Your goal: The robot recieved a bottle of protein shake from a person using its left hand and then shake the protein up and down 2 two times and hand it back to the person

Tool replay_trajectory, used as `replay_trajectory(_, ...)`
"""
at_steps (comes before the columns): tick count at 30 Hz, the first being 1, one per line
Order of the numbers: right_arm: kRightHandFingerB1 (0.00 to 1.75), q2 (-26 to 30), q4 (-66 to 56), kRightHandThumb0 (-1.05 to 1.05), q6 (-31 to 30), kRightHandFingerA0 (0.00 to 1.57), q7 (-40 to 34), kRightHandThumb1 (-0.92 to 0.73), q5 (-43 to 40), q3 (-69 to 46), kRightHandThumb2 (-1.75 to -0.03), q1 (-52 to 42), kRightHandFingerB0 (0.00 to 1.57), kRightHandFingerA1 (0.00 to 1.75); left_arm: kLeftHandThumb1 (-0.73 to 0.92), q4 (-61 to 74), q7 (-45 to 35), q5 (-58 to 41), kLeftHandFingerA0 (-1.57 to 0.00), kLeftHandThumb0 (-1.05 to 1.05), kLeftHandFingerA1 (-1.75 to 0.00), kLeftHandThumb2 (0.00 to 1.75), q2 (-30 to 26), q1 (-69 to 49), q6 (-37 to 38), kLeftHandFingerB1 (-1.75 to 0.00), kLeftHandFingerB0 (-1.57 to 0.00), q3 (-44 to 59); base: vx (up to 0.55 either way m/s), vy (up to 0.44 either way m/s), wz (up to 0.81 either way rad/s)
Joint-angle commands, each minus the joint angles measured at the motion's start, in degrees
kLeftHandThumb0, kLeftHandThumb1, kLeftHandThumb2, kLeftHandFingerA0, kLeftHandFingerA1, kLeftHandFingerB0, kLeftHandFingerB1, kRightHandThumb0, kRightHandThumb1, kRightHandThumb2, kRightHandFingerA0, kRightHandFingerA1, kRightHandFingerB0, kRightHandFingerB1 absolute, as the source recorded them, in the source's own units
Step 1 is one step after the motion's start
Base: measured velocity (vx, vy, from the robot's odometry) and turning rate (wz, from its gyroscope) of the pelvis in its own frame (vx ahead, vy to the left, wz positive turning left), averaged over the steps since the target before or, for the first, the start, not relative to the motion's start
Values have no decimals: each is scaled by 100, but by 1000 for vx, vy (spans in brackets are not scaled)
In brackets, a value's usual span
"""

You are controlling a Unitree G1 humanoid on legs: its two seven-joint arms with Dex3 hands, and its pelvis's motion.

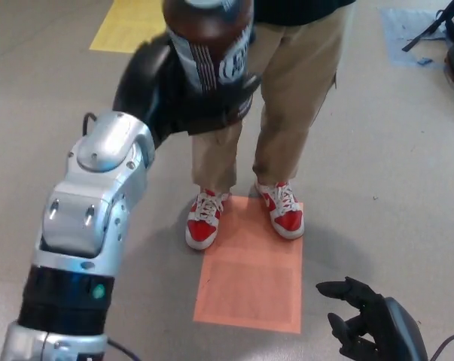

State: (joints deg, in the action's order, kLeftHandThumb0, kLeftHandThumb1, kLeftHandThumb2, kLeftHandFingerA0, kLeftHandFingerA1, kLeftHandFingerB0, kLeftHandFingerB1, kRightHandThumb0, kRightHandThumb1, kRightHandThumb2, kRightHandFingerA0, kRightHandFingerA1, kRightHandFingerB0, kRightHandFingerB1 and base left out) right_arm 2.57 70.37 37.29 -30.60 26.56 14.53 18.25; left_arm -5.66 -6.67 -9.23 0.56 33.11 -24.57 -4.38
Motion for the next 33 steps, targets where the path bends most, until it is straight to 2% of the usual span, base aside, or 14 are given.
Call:
replay_trajectory(1, 49, 48, -21, -25, 91, 99, -16, -81, -55, -11, -69, -1, 63, 61, 80, -998, -424, 1007, -97, -19, -111, 70, -542, -1704, 411, -98, -74, -1459, 0, 0, 0)
replay_trajectory(4, 49, 103, -57, -24, 142, 97, 66, -81, -123, -71, -69, 30, 62, 61, 84, -784, -406, 933, -92, -23, -113, 64, -545, -1621, 119, -100, -71, -1626, 0, 0, 0)
replay_trajectory(6, 49, 105, -80, -22, 54, 97, 24, -79, -90, -63, -71, 50, 63, 60, 82, 14, -319, 259, -93, -20, -122, 64, -314, -932, -199, -92, -71, -901, 0, 0, 0)
replay_trajectory(9, 50, 86, -80, -22, 54, 97, 6, -79, -77, -55, -71, 80, 63, 60, 80, 394, -151, -146, -97, -21, -122, 66, -47, -432, -364, -91, -71, -278, 0, 0, 5)
replay_trajectory(12, 50, 122, -71, -22, 60, 98, -66, -78, -47, -46, -71, 127, 63, 59, 78, 685, -94, -559, -98, -12, -129, 76, 183, 9, -408, -105, -78, 400, 0, 0, 0)
replay_trajectory(16, 49, 158, -89, -20, 22, 100, 38, -78, -124, -114, -70, 118, 63, 59, 76, 188, -333, -166, -98, -16, -127, 73, 150, -547, -513, -99, -75, 84, 0, 0, 0)
replay_trajectory(18, 49, 166, -70, -24, 29, 100, 81, -80, -144, -140, -68, 121, 64, 61, 76, -433, -568, 219, -93, -17, -119, 70, -70, -1037, -336, -92, -76, -449, 0, 0, 0)
replay_trajectory(20, 48, 159, -72, -25, 11, 100, 153, -81, -170, -170, -67, 124, 64, 61, 75, -680, -586, 455, -92, -18, -121, 71, -196, -1316, -172, -92, -77, -790, 0, 0, 0)
replay_trajectory(23, 48, 158, -67, -24, -8, 99, 276, -81, -222, -241, -67, 189, 64, 60, 76, -487, -594, 183, -92, -21, -122, 73, -222, -929, -381, -96, -72, -571, 0, 0, 0)
replay_trajectory(24, 49, 179, -69, -24, 5, 98, 255, -81, -176, -218, -68, 190, 63, 60, 72, -341, -531, 11, -94, -20, -129, 81, -158, -698, -403, -97, -73, -336, 0, 0, 8)
replay_trajectory(25, 49, 176, -60, -22, 28, 100, 268, -80, -183, -228, -68, 180, 63, 59, 81, -202, -382, -155, -101, -21, -128, 66, -81, -373, -412, -96, -75, -50, 0, 0, 0)
replay_trajectory(29, 48, 162, -75, -23, -45, 101, 209, -80, -147, -224, -67, 164, 63, 58, 79, 168, -263, -375, -99, -16, -129, 73, 50, 241, -447, -102, -79, 495, 0, 0, 0)
replay_trajectory(32, 47, 148, -74, -23, -85, 101, 163, -80, -133, -219, -66, 146, 64, 58, 76, 199, -385, -79, -99, -14, -131, 74, 20, -111, -448, -101, -77, 182, 0, 0, 0)
replay_trajectory(33, 48, 141, -69, -24, -63, 100, 165, -81, -129, -211, -67, 124, 64, 58, 77, 155, -452, -24, -98, -16, -122, 71, -18, -252, -441, -97, -77, 83, 0, 0, 0)
